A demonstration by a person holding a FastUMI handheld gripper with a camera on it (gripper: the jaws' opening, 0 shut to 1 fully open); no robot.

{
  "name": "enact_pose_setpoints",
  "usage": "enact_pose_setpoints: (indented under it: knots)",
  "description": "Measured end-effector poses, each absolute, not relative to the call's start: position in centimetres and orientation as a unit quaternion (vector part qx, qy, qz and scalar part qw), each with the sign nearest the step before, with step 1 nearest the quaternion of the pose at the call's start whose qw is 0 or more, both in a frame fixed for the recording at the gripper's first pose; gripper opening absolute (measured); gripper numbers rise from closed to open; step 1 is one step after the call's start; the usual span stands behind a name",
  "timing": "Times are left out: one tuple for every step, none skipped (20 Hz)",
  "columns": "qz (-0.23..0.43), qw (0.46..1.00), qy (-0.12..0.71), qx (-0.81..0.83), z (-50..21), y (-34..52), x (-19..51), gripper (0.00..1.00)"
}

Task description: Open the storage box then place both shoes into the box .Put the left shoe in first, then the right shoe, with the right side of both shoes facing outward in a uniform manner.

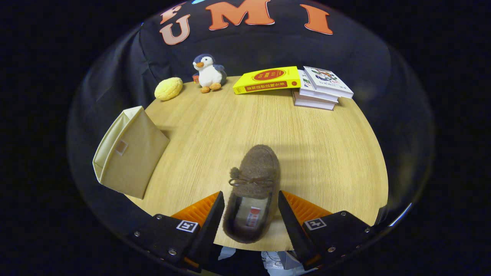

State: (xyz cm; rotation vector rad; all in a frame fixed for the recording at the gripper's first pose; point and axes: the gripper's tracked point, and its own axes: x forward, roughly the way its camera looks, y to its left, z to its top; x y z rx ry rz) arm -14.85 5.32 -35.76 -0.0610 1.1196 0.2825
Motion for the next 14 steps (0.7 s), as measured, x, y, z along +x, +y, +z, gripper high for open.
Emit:
enact_pose_setpoints:
  knots:
    - [0.135, 0.833, 0.536, -0.034, -36.6, 4.7, -15.3, 0.82]
    - [0.135, 0.831, 0.539, -0.037, -37.4, 4.3, -15.4, 0.81]
    - [0.134, 0.829, 0.542, -0.041, -38.3, 3.9, -15.4, 0.79]
    - [0.133, 0.828, 0.543, -0.043, -39.1, 3.7, -15.4, 0.77]
    - [0.132, 0.830, 0.540, -0.044, -39.9, 3.6, -15.1, 0.75]
    - [0.128, 0.836, 0.532, -0.043, -40.6, 3.6, -14.6, 0.69]
    - [0.121, 0.843, 0.521, -0.044, -41.4, 3.6, -13.9, 0.62]
    - [0.115, 0.846, 0.519, -0.043, -42.1, 3.6, -13.6, 0.56]
    - [0.108, 0.847, 0.519, -0.035, -42.7, 3.7, -13.5, 0.49]
    - [0.101, 0.850, 0.517, -0.022, -42.8, 4.0, -13.2, 0.45]
    - [0.089, 0.852, 0.516, -0.017, -43.1, 3.8, -13.0, 0.37]
    - [0.081, 0.850, 0.520, -0.009, -43.3, 3.8, -13.0, 0.33]
    - [0.072, 0.850, 0.522, -0.002, -43.2, 3.7, -13.0, 0.25]
    - [0.063, 0.849, 0.525, 0.007, -43.3, 3.5, -12.9, 0.23]
